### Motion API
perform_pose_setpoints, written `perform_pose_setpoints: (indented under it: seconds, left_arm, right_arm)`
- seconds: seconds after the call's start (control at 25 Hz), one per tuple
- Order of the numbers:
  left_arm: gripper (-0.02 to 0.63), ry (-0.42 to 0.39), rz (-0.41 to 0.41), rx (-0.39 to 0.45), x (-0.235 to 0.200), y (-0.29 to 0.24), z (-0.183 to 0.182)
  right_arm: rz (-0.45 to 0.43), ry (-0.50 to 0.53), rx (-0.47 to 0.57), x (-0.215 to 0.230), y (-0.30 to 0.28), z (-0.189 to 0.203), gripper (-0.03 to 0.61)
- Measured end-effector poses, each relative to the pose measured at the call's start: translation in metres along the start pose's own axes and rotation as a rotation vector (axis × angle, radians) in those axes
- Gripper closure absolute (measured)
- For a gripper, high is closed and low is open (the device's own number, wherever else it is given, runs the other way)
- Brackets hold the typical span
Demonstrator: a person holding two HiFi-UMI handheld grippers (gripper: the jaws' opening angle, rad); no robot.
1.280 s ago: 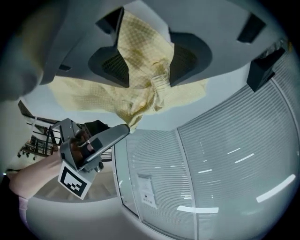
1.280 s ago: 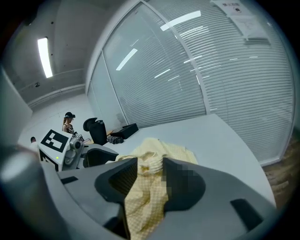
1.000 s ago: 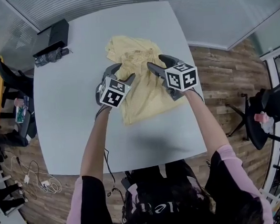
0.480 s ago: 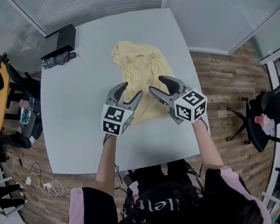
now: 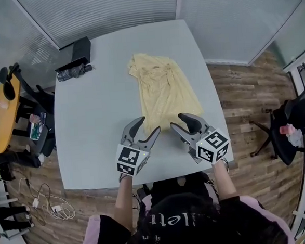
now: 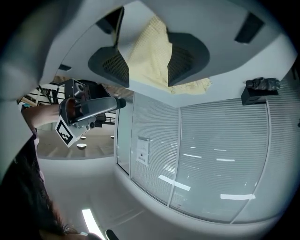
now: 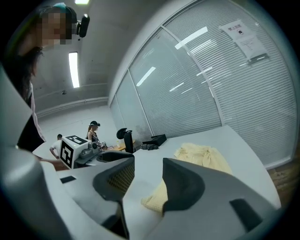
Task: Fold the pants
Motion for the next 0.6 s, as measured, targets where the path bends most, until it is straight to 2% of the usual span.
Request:
perform_pose_setpoints:
  seconds: [0.32,0.6]
  left_arm:
    - [0.342,0.055,0.040,0.019,0.035,0.039,0.026]
    - [0.342,0.057,0.049,0.015,0.067,0.052,0.035]
  right_arm:
    - [0.010,0.001,-0.044,-0.042,0.038,0.025,0.408]
    - [-0.004,0.021,-0.059,-0.060,0.061,0.032,0.437]
Point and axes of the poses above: the fingertips, and each gripper's own axes: y backward along the fingers, x to its right, z out of its underside, the point moved 8 cm from there along y, backward along the fingers
